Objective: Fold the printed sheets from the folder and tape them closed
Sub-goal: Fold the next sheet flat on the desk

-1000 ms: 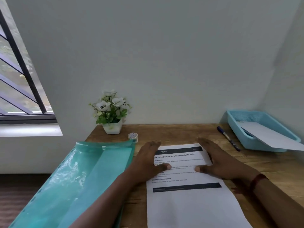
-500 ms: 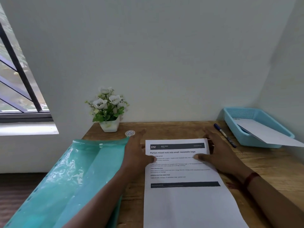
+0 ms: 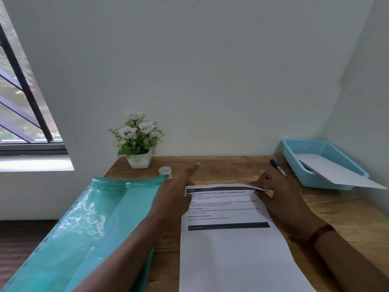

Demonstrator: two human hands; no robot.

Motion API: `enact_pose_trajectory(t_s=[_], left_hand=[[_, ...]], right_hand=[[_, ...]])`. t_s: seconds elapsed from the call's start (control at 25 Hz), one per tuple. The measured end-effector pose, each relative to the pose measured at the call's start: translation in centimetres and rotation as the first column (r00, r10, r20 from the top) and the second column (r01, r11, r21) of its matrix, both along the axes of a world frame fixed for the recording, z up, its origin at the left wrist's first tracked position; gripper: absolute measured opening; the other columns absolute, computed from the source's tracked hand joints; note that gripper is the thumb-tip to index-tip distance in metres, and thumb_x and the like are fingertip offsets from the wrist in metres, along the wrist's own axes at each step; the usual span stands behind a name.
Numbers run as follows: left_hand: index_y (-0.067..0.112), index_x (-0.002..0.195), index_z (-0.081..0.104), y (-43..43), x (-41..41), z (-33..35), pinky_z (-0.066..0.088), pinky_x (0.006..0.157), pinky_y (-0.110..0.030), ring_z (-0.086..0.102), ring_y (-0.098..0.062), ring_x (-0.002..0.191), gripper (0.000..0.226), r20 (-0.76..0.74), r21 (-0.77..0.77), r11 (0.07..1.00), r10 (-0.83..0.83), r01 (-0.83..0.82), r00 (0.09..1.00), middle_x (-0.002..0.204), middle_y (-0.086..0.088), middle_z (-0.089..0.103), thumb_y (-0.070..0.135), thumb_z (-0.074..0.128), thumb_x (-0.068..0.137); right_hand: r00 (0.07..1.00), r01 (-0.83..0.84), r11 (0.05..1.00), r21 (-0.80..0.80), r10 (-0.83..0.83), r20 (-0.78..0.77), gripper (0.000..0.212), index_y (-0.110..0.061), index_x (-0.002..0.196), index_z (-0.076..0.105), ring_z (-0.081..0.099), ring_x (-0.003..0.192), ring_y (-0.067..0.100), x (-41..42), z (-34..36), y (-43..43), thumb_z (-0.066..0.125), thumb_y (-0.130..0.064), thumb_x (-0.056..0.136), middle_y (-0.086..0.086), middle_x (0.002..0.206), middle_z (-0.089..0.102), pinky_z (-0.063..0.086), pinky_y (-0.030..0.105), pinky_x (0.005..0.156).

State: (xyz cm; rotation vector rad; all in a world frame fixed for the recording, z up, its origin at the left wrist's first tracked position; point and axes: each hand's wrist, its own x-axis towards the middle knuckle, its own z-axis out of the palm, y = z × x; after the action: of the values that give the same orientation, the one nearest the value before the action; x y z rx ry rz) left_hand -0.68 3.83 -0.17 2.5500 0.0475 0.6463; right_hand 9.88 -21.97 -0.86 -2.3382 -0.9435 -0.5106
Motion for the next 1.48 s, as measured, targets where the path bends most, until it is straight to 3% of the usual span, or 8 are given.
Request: enact_pose_trajectory(t_s=[0.16, 0.32, 0.52, 0.72, 0.88, 1.08, 1.32, 1.48], left_hand=[[0.032, 0.139, 0.050, -0.4, 0.0, 0.2, 0.051, 0.084, -0.026, 0.064, -0.013, 0.103, 0.054, -0.094, 0.278, 0.958, -0.049, 0.073, 0.994, 0.117, 0.006, 0.070, 0.009, 0.058, 0.092], [0.028, 0.139, 0.051, -0.6, 0.2, -0.3, 0.053, 0.081, -0.031, 0.063, -0.020, 0.101, 0.050, -0.189, 0.445, 0.890, -0.019, 0.103, 0.982, 0.116, -0.002, 0.069, 0.009, 0.054, 0.093], [0.019, 0.132, 0.051, -1.1, -0.2, -0.3, 0.052, 0.084, -0.035, 0.060, -0.020, 0.100, 0.035, -0.324, 0.480, 0.857, -0.023, 0.186, 0.946, 0.117, -0.005, 0.066, 0.021, 0.049, 0.097], [0.014, 0.154, 0.016, -3.0, -1.0, -1.0, 0.026, 0.118, -0.042, 0.018, -0.025, 0.148, 0.071, -0.568, 0.445, 0.853, 0.034, 0.272, 0.822, 0.162, -0.010, 0.015, 0.059, 0.018, 0.099], [0.013, 0.155, 0.000, -3.3, -0.9, -1.9, 0.001, 0.121, -0.037, -0.005, -0.020, 0.150, 0.068, -0.562, 0.422, 0.856, -0.011, 0.298, 0.827, 0.163, -0.008, -0.004, 0.053, 0.014, 0.102], [0.016, 0.155, -0.003, -3.3, 0.2, -3.1, -0.006, 0.119, -0.037, -0.013, -0.019, 0.149, 0.060, -0.514, 0.437, 0.841, -0.059, 0.320, 0.856, 0.164, -0.004, -0.008, 0.043, 0.015, 0.104], [0.017, 0.155, 0.000, -3.4, 0.6, -3.5, -0.006, 0.119, -0.041, -0.014, -0.021, 0.149, 0.056, -0.497, 0.421, 0.857, -0.055, 0.296, 0.866, 0.164, -0.003, -0.006, 0.039, 0.015, 0.105], [0.013, 0.154, -0.005, -3.5, 0.3, -3.6, -0.004, 0.120, -0.044, -0.011, -0.025, 0.150, 0.061, -0.508, 0.436, 0.874, 0.041, 0.216, 0.860, 0.163, -0.007, -0.009, 0.042, 0.013, 0.104]], right_hand=[[0.996, -0.067, 0.969, -0.239, 0.080, 0.047, 0.029, -0.026, 0.106, 0.074, 0.060, 0.091, 0.006, 0.0, 0.0, -0.5, 0.067, -0.006, 0.086, -0.008, 0.103, 0.064, 0.046, 0.014, 0.074], [0.992, -0.121, 0.904, -0.410, 0.121, -0.026, 0.041, -0.029, 0.136, 0.054, 0.050, 0.127, 0.008, 0.0, 0.2, -0.2, 0.049, -0.014, 0.098, -0.012, 0.143, 0.051, 0.036, 0.017, 0.101], [0.992, -0.116, 0.860, -0.498, 0.076, -0.099, 0.047, -0.028, 0.147, 0.038, 0.048, 0.129, 0.011, -1.0, 0.2, 0.4, 0.041, -0.032, 0.100, -0.010, 0.152, 0.040, 0.038, 0.024, 0.107], [0.982, -0.144, 0.738, -0.659, 0.023, -0.189, 0.068, -0.024, 0.155, 0.015, 0.022, 0.147, 0.016, -1.7, -0.1, 1.0, 0.033, -0.055, 0.097, -0.002, 0.163, 0.011, 0.027, 0.033, 0.115], [0.972, -0.169, 0.723, -0.670, 0.007, -0.237, 0.084, -0.018, 0.155, -0.001, -0.004, 0.150, 0.014, -3.0, -0.8, 2.0, 0.018, -0.069, 0.092, 0.001, 0.163, -0.009, 0.006, 0.029, 0.119], [0.954, -0.279, 0.709, -0.647, 0.127, -0.272, 0.083, -0.018, 0.152, -0.014, -0.024, 0.144, 0.007, -3.6, -2.0, 3.5, 0.011, -0.067, 0.090, 0.001, 0.161, -0.019, -0.013, 0.026, 0.118], [0.946, -0.289, 0.749, -0.596, 0.129, -0.297, 0.074, -0.018, 0.153, -0.013, -0.024, 0.144, 0.004, -4.5, -2.3, 4.6, 0.015, -0.059, 0.098, -0.002, 0.161, -0.018, -0.012, 0.026, 0.119], [0.947, -0.249, 0.772, -0.585, 0.068, -0.313, 0.092, -0.016, 0.154, -0.010, -0.018, 0.146, 0.008, -4.3, -1.8, 4.1, -0.005, -0.070, 0.079, 0.000, 0.161, -0.016, -0.012, 0.023, 0.116]])
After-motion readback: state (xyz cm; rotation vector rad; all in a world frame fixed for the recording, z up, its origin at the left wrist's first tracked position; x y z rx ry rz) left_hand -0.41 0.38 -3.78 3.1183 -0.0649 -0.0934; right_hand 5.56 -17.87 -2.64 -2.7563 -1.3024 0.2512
